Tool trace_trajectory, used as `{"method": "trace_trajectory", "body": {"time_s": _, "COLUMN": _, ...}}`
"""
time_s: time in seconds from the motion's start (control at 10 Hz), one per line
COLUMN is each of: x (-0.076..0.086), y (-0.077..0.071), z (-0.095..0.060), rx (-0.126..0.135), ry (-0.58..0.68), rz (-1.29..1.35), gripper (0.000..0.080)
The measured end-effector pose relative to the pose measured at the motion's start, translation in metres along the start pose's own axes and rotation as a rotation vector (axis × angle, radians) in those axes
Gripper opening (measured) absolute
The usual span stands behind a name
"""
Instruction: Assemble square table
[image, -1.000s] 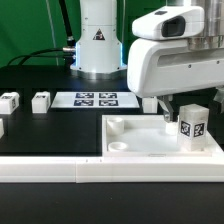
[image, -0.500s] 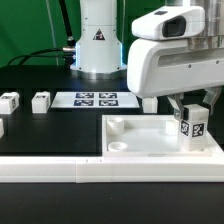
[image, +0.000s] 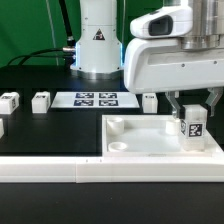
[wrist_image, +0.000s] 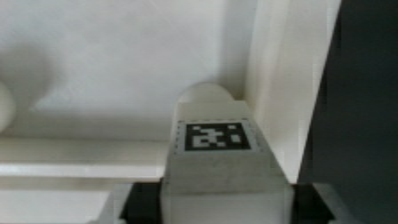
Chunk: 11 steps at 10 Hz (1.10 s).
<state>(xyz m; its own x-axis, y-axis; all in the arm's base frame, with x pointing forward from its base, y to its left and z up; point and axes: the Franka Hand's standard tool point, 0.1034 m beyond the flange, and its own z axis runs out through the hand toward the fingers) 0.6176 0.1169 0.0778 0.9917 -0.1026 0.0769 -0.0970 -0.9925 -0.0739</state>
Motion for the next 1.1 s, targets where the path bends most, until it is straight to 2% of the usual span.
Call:
{"method": "trace_trajectory", "body": {"time_s": 0.5, "x": -0.0004, "y": -0.0008, "z": 0.0, "rx": -0.008, "ry": 0.009, "rz": 0.529, "gripper": 0.029}}
{"method": "trace_trajectory", "body": {"time_s": 0.8, "x": 0.0006, "y": 0.0011, "z": -0.0002, "rx": 0.01, "ry": 0.002, "rz": 0.826, "gripper": 0.0291}}
{"method": "trace_trajectory", "body": {"time_s": 1.1, "x": 0.0003, "y": 0.0001, "z": -0.0001, "rx": 0.014, "ry": -0.001, "rz": 0.864, "gripper": 0.0291}}
